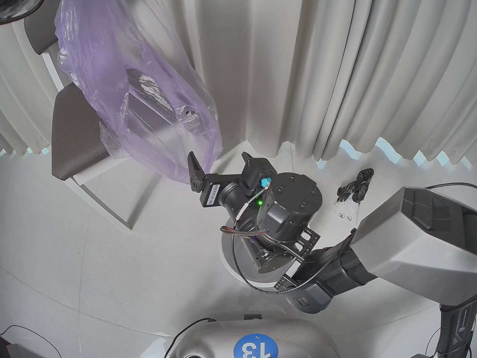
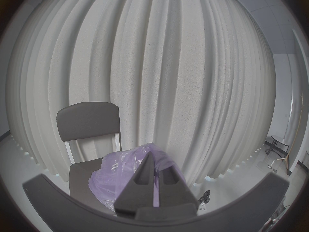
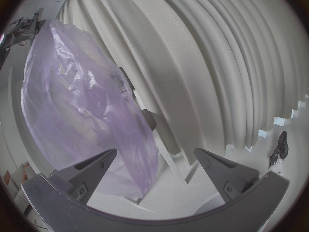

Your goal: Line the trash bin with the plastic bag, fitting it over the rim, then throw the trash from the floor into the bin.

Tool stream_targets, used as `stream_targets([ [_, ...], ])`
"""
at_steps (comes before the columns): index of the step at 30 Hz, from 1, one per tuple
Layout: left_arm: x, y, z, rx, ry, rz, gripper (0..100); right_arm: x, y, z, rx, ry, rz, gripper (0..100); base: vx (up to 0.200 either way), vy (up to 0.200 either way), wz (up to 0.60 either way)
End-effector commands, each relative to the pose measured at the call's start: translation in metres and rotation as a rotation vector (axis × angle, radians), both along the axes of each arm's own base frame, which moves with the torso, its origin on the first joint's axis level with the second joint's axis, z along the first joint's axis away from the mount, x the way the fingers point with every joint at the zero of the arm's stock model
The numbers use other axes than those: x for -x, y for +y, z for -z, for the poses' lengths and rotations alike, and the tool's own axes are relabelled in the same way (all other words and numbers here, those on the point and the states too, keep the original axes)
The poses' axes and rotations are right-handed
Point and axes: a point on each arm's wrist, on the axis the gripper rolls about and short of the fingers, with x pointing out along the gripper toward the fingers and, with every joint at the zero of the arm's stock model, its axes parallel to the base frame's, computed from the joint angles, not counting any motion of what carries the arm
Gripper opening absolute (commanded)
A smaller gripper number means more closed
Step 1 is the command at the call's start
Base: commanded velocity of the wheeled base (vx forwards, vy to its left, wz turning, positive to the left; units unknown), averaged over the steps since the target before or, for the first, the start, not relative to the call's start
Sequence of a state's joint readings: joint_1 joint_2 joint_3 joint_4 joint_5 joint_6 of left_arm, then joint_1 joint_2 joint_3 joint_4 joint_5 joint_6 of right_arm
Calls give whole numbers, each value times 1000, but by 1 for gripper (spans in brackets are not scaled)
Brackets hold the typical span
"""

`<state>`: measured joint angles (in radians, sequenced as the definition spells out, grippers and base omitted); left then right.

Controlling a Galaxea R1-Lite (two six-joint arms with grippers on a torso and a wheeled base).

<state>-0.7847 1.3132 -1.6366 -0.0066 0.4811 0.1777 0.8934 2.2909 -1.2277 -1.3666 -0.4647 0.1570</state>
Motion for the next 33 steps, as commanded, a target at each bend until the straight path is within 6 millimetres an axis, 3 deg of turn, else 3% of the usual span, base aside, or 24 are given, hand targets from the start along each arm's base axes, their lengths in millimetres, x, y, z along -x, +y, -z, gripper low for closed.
stream_targets([
  [1, 0, 1, 0, 0, 0, -1, 0, -11, -2, 0, -11, -10, 24, 100, 0, 0, 0],
  [10, 0, 0, 1, -1, 1, -1, 0, -28, 4, 14, -12, 3, 86, 100, 0, 0, 0],
  [33, -2, -2, 1, -2, 1, -2, 0, -18, -1, 37, 37, 57, 107, 100, 0, 0, 0],
])
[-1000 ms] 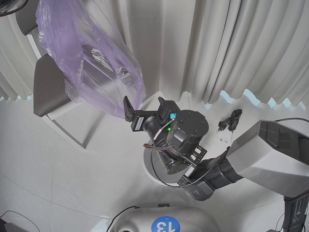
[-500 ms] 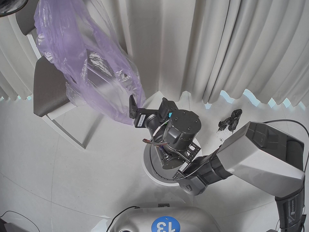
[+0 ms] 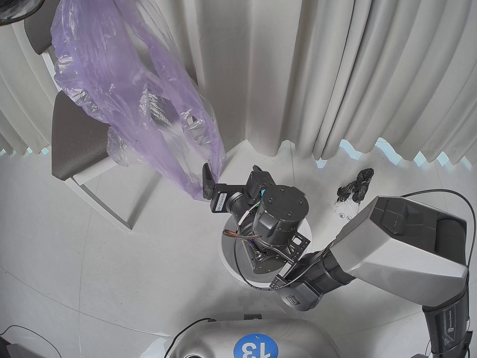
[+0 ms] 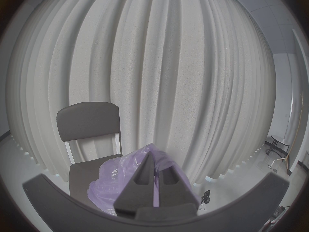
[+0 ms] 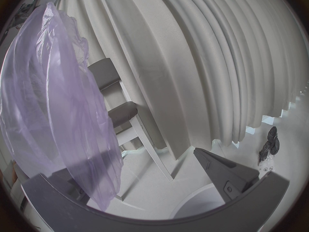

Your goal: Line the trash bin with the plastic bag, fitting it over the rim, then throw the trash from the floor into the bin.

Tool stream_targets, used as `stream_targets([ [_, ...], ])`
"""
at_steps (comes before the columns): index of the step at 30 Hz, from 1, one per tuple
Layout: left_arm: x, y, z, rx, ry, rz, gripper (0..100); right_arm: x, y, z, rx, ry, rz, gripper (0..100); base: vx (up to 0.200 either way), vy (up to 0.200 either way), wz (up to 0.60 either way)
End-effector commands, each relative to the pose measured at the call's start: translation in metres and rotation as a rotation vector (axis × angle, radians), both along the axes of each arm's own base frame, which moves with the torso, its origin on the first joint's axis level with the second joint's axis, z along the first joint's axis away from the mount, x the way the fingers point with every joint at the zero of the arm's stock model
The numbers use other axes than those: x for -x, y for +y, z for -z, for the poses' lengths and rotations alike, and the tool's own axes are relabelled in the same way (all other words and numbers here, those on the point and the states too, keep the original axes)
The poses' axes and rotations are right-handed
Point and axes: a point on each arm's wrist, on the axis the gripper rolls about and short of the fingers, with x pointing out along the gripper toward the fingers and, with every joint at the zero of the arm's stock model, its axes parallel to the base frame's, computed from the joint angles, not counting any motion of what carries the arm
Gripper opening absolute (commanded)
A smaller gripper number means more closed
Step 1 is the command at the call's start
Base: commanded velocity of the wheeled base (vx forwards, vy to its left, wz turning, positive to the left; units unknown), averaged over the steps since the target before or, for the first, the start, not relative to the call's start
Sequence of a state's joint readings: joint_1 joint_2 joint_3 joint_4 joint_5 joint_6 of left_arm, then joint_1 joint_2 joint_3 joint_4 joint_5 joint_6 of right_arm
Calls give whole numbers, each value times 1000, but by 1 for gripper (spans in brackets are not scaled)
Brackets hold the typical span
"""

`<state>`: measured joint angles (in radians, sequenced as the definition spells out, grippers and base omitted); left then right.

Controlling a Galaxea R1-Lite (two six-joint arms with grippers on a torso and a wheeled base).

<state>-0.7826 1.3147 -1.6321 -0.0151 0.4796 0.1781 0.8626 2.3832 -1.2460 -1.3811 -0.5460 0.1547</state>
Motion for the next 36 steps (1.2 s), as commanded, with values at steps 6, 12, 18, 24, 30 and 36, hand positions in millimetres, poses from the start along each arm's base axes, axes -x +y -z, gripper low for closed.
stream_targets([
  [6, -2, -2, 1, -4, 4, -1, 0, 4, 0, 5, 15, 14, -7, 100, 0, 0, 0],
  [12, -5, -5, 0, 4, -6, 0, 0, 9, 4, 13, 25, 30, -22, 100, 0, 0, 0],
  [18, -6, -6, 1, 4, -5, 1, 0, 9, 3, 14, 28, 33, -21, 100, 0, 0, 0],
  [24, -6, -6, 1, 3, -4, 1, 0, 11, 2, 15, 30, 34, -22, 0, 0, 0, 0],
  [30, -7, -5, 4, -16, 17, -12, 0, 18, -8, 9, 27, 30, -21, 0, 0, 0, 0],
  [36, -10, -8, 23, -107, 109, -20, 0, 39, -33, -16, 36, 28, -22, 0, 0, 0, 0],
])
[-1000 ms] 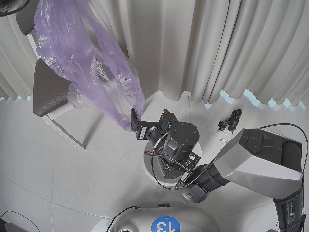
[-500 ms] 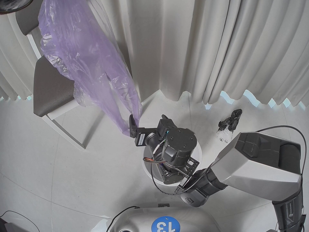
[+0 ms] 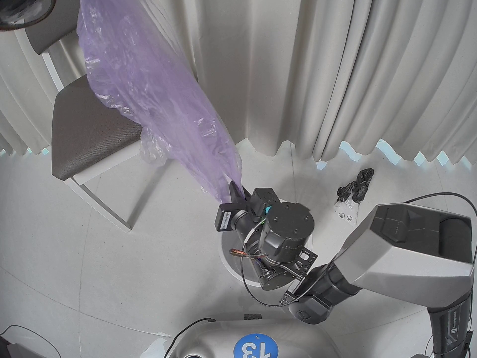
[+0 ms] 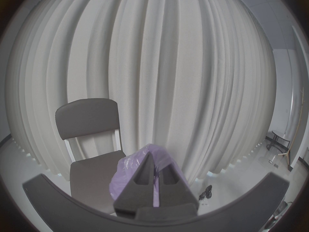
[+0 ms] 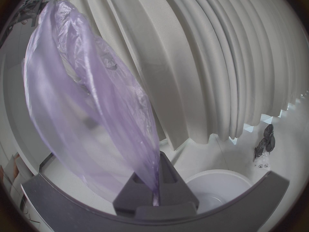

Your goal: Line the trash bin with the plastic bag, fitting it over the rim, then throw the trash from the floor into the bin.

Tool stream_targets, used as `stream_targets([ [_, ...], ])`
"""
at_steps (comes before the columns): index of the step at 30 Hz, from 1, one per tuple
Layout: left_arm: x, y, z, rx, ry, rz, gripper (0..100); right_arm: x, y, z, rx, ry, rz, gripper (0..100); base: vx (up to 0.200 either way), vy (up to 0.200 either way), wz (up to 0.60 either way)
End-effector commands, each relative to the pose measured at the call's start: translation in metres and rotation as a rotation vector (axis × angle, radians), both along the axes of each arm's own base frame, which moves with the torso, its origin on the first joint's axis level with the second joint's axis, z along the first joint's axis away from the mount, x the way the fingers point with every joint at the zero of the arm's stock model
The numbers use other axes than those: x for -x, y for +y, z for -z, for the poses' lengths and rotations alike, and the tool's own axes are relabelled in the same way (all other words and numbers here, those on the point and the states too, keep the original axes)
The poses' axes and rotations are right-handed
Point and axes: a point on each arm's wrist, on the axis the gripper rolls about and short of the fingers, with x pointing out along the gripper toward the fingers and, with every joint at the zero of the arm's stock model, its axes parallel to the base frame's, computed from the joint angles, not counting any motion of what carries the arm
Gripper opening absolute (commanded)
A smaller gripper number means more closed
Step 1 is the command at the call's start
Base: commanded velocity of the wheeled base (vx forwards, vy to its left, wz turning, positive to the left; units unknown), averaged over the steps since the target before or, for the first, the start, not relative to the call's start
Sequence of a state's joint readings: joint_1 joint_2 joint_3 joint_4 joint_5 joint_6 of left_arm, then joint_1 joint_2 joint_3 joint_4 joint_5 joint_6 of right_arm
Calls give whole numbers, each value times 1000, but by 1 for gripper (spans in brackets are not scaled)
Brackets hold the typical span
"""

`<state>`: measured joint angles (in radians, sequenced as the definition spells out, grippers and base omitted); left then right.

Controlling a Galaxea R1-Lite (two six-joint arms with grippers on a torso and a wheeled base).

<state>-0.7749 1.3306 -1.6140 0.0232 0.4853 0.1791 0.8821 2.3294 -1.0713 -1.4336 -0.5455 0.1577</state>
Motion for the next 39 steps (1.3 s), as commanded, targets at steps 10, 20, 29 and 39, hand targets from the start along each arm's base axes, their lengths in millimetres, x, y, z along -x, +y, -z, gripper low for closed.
stream_targets([
  [10, -20, 9, 60, -307, 283, 98, 0, 65, -95, -54, 99, 21, -4, 0, 0, 0, 0],
  [20, -37, -9, 114, -377, 414, 223, 0, 95, -145, -68, 216, 30, -30, 0, 0, 0, 0],
  [29, -43, -53, 138, -252, 343, 358, 0, 104, -157, -108, 246, 47, -107, 0, 0, 0, 0],
  [39, -39, -79, 156, -162, 416, 443, 0, 100, -128, -135, 307, 64, -177, 0, 0, 0, 0],
])
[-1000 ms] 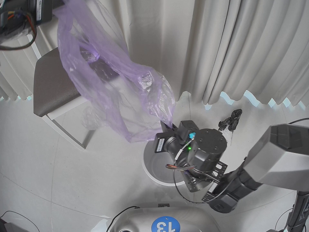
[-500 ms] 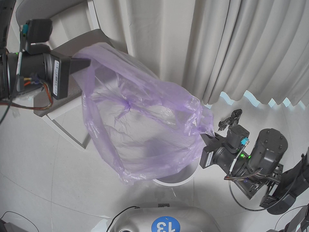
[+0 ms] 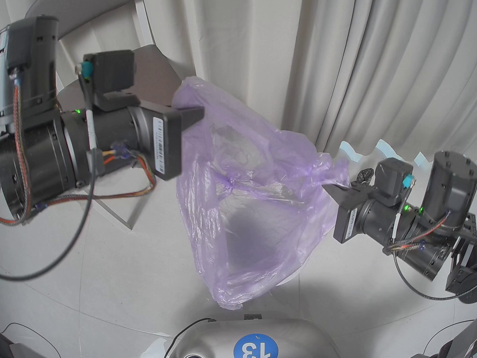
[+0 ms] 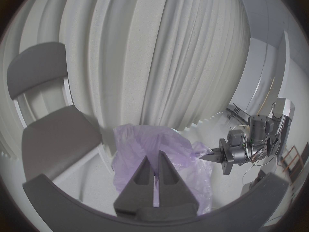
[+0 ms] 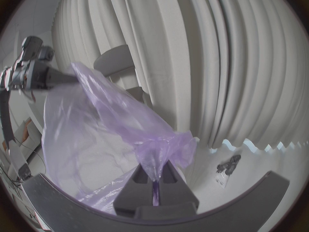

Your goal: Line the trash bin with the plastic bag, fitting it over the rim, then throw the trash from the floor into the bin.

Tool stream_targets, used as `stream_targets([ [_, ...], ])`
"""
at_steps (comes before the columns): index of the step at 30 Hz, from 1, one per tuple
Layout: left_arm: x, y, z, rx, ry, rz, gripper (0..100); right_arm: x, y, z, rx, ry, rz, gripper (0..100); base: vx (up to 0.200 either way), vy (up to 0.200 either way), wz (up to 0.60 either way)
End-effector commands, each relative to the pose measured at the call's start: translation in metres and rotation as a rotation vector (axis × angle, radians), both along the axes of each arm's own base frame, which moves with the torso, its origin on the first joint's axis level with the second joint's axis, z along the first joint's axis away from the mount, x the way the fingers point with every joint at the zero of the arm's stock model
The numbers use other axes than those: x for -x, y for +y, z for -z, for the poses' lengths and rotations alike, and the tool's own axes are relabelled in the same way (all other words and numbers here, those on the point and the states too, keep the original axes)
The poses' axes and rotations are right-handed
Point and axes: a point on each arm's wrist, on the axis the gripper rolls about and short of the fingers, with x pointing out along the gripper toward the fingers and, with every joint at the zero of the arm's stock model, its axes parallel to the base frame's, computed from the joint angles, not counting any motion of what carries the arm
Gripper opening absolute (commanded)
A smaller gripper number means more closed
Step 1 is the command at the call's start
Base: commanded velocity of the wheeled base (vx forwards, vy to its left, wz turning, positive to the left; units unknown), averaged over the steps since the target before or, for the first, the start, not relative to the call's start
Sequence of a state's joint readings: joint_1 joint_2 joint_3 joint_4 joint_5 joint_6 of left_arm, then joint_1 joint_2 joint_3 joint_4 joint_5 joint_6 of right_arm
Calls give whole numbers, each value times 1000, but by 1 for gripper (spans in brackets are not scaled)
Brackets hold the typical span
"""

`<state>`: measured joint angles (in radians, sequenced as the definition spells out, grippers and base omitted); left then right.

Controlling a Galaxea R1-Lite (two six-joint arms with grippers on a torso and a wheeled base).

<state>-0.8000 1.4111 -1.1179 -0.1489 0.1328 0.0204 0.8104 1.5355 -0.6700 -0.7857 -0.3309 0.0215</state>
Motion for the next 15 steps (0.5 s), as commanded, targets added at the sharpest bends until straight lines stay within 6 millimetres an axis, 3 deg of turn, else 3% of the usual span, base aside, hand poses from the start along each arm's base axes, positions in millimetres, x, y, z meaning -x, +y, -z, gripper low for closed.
stream_targets([
  [1, 3, -21, 22, -10, 87, 60, 0, 4, 13, -20, -14, -34, -51, 0, 0, 0, 0],
  [9, -2, -52, 35, 57, 215, 82, 0, 2, 31, -13, 53, -20, -91, 0, 0, 0, 0],
  [15, -7, -54, 44, 62, 258, 61, 0, -5, 37, -7, 76, -5, -89, 0, 0, 0, 0],
])
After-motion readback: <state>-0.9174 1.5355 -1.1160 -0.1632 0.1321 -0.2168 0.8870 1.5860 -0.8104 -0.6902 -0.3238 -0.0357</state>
